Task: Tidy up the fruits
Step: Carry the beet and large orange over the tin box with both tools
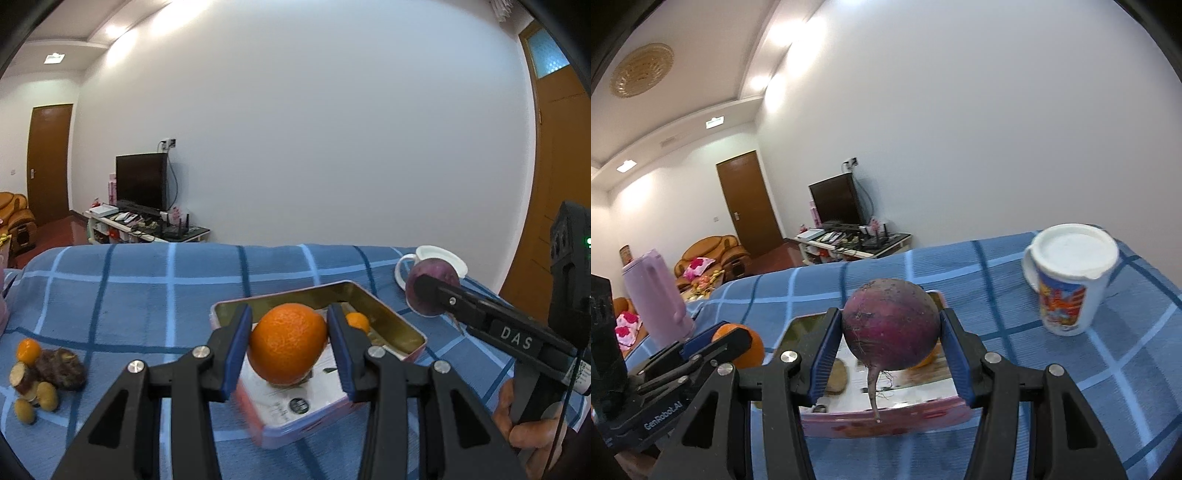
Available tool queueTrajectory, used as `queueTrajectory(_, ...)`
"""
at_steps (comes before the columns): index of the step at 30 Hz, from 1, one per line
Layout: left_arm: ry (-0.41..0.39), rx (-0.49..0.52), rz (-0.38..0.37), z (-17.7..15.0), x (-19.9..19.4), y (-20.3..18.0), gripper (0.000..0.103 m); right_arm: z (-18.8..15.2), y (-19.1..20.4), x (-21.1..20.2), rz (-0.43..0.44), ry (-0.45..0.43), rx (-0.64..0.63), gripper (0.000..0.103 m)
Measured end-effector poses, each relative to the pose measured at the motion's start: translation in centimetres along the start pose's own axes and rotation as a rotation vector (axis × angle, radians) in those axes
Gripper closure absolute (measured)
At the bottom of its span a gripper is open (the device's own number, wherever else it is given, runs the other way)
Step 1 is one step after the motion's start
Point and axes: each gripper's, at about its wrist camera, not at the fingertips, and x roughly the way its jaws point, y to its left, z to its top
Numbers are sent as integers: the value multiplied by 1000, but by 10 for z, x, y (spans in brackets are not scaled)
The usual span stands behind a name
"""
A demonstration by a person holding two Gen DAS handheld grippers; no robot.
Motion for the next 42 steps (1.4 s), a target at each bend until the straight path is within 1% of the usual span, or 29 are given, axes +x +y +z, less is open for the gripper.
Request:
queueTrajectory(4,14,13,-8,0,12,-12,59,2,-16,0,-28,7,24,48)
queueTrajectory(8,42,23,-16,-1,27,-24,59,2,-28,6,-40,35,34,48)
queueTrajectory(12,50,56,-11,-1,36,-37,59,-3,-24,17,-40,81,-5,48)
queueTrajectory(15,50,93,22,-2,42,-43,59,-7,-17,22,-23,105,-33,47)
queueTrajectory(18,63,98,41,-4,48,-41,60,-10,-13,29,-27,129,-61,47)
queueTrajectory(23,86,111,85,-6,56,-37,60,-15,-11,40,-2,170,-67,47)
queueTrajectory(26,94,102,99,-5,59,-34,60,-19,-6,45,-6,190,-93,47)
queueTrajectory(33,111,79,78,-1,70,-29,60,-25,-11,53,18,250,-62,47)
queueTrajectory(38,125,69,64,2,79,-26,60,-25,-12,54,28,252,-59,47)
queueTrajectory(42,130,62,61,3,82,-25,59,-24,-11,55,17,259,-62,47)
